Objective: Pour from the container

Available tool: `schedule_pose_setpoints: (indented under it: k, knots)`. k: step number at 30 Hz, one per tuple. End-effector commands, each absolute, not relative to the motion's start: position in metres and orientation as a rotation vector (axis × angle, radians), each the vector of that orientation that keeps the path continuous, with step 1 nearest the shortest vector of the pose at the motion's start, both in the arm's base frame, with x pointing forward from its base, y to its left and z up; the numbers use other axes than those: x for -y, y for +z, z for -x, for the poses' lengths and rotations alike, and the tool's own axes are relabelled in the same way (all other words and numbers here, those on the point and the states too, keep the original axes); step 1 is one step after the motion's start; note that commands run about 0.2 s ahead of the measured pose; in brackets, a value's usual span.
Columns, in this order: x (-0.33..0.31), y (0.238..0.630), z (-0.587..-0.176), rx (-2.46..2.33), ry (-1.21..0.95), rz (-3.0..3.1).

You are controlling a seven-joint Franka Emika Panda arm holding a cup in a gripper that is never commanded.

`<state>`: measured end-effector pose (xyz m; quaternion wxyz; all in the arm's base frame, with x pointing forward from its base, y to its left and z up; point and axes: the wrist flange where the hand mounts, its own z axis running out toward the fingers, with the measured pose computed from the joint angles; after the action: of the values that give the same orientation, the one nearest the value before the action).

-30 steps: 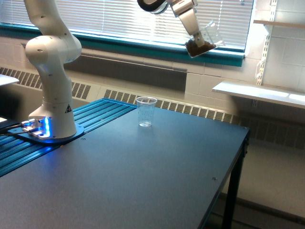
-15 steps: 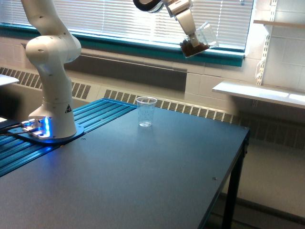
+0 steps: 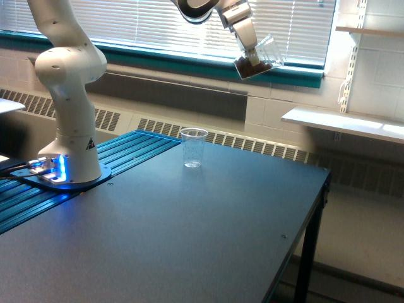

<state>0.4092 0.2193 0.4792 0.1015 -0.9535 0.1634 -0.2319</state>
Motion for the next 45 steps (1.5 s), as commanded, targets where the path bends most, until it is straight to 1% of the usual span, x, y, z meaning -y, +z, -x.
schedule_pose_setpoints:
  k: [1, 12, 27, 45]
  knots:
    - [-0.243, 0.477, -0.399, -0.570, -0.667, 2.788]
    - [-0.267, 0.472, -0.372, -0.564, -0.642, 2.788]
    - [-0.274, 0.468, -0.317, -0.577, -0.577, 2.828]
    - [-0.268, 0.453, -0.282, -0.726, -0.459, 2.814]
